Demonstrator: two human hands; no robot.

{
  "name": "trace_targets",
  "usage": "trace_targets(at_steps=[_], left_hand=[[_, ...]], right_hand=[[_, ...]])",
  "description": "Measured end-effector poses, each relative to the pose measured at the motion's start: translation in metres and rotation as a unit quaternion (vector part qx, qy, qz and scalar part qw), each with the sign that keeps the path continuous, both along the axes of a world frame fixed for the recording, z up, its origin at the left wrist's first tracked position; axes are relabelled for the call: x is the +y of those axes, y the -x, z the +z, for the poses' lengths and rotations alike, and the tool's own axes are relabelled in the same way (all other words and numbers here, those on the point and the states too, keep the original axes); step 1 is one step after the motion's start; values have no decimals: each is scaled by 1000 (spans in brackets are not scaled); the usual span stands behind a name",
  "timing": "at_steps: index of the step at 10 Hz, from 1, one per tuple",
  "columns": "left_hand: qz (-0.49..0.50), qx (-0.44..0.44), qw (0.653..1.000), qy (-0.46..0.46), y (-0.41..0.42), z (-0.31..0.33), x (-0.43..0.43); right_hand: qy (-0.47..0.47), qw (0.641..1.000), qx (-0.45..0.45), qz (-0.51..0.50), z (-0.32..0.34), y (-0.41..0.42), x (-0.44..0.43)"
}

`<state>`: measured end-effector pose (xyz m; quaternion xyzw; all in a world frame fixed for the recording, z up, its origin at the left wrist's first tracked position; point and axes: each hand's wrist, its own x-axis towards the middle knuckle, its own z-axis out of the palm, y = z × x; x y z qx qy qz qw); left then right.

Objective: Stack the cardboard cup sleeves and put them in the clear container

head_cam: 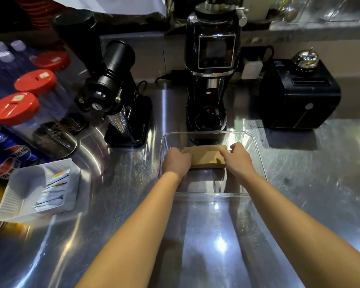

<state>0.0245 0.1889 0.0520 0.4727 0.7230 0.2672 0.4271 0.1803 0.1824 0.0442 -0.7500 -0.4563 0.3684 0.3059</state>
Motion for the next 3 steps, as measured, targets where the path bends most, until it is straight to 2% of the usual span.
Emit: trace_targets(at_steps=[1,2,3], left_hand=[[-39,58,996,-53,5,20,3],[-78,58,986,-139,8,60,2],[-130,125,956,-230,12,99,2]], right_hand=[[-71,993,-52,74,25,-4,-4],[-115,981,-95,126,65,-9,-3],[-194,951,-180,157,110,-12,-3]])
